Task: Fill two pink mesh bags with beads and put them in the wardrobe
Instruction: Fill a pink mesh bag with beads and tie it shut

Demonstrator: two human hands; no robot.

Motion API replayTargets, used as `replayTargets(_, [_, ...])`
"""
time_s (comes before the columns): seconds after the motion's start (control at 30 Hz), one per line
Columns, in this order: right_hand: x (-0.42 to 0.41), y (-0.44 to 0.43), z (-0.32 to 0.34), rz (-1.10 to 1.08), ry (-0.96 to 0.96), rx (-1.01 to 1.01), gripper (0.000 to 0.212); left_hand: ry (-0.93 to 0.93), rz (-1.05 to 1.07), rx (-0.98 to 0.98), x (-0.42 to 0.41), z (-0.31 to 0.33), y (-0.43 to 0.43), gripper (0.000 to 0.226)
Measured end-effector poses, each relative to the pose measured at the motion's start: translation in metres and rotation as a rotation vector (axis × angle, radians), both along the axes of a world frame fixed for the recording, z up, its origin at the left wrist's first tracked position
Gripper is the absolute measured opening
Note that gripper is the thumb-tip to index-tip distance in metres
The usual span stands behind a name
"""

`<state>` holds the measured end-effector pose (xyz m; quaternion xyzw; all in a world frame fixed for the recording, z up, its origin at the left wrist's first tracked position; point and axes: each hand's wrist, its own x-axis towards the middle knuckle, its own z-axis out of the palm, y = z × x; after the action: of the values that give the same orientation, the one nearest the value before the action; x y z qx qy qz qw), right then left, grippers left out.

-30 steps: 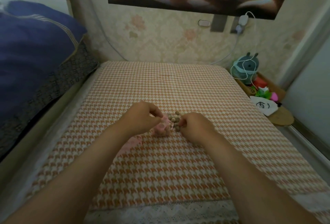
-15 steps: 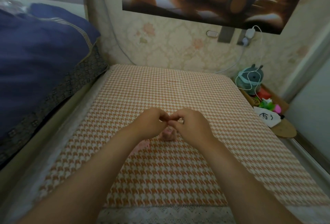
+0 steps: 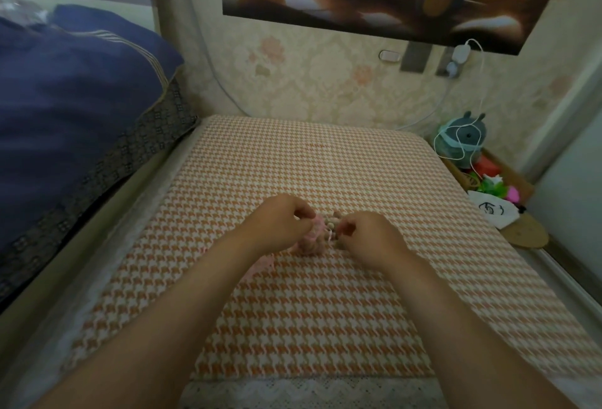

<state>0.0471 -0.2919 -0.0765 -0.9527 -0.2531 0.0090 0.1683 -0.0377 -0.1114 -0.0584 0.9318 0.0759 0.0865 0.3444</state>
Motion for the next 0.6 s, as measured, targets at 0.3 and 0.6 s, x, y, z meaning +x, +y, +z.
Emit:
replayTargets(0.3, [0.0,0.008,-0.012,-0.013,0.009,0.024,0.016,0.006,-0.023,-0.01,0.003,-0.004,0.001,0.028])
replayTargets(0.6, [-0.015,0.019,0.021,0.063,-0.014,0.523,0.008,0.026,-0.043,-0.028,0.003,-0.005,-0.002,0.031])
